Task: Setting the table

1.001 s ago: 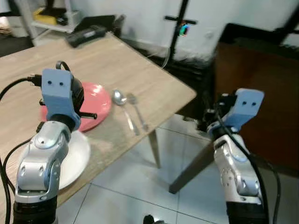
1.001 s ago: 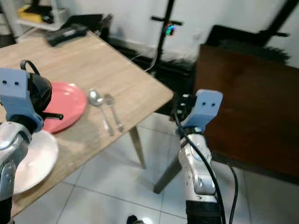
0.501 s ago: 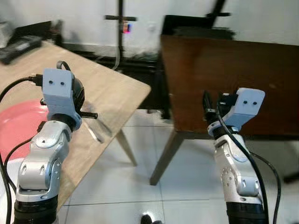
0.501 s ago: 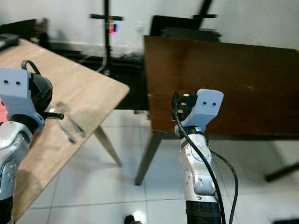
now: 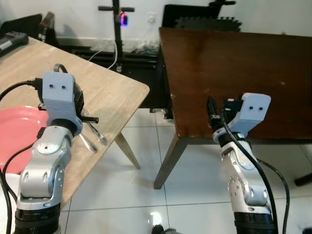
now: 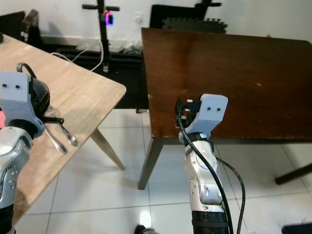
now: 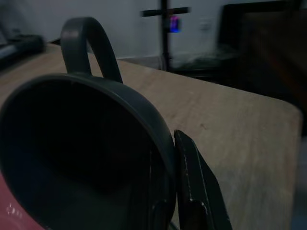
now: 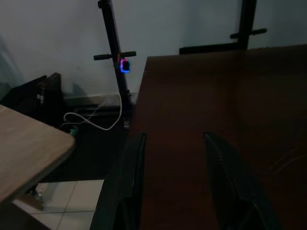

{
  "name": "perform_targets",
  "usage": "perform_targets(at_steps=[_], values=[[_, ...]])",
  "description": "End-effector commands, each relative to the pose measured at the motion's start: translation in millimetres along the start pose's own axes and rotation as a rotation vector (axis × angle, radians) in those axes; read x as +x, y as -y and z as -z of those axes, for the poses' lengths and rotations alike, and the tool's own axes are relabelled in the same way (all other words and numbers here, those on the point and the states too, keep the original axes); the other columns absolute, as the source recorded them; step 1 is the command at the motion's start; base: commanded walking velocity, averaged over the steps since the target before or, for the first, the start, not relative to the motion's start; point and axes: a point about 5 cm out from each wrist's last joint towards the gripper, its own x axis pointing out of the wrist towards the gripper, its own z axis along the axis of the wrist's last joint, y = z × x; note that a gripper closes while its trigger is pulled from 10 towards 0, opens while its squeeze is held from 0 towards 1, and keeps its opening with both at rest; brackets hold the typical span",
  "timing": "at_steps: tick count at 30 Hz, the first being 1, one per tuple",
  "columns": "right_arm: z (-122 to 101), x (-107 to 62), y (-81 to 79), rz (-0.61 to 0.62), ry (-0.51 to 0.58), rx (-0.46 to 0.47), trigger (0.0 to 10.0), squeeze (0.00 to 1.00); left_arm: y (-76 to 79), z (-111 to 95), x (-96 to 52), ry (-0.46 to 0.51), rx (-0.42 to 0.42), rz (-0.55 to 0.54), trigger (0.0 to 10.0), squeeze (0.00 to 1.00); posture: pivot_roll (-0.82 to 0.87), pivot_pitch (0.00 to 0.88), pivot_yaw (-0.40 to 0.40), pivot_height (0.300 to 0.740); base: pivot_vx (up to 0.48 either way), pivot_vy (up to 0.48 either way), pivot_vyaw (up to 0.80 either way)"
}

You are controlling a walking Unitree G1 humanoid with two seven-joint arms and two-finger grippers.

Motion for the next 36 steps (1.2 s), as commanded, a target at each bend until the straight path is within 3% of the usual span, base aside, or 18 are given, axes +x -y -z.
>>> perform_targets(at_steps=[1, 13, 24, 31, 36], values=[[1.8, -2.8, 8.5, 0.029, -0.009, -0.016, 10.0, 0.0, 5.3, 0.2, 0.1, 0.002, 0.002, 0.019, 10.0, 0.0, 0.08, 0.13, 0.015, 0.74, 0.0, -0.48, 0.0], [1.0, -3.2, 10.5, 0.035, -0.009, -0.021, 10.0, 0.0, 7.0, 0.7, 1.1, 0.0, -0.002, 0.022, 10.0, 0.0, 0.07, 0.134, 0.016, 0.74, 0.0, -0.418, 0.0], [1.7, -3.5, 9.7, 0.034, -0.012, -0.021, 10.0, 0.0, 5.5, 3.4, 1.9, -0.013, -0.033, 0.013, 10.0, 0.0, 0.07, 0.134, 0.015, 0.74, 0.0, 0.0, 0.0], [1.7, -2.9, 9.5, 0.034, -0.012, -0.021, 10.0, 0.0, 4.6, 3.8, 2.9, -0.014, -0.035, 0.008, 10.0, 0.0, 0.07, 0.132, 0.014, 0.74, 0.0, 0.47, 0.0], [1.5, -2.3, 9.8, 0.034, -0.011, -0.021, 10.0, 0.0, 6.8, 4.4, 3.3, -0.015, -0.015, 0.021, 10.0, 0.0, 0.07, 0.129, 0.015, 0.74, 0.0, 0.0, 0.0]])
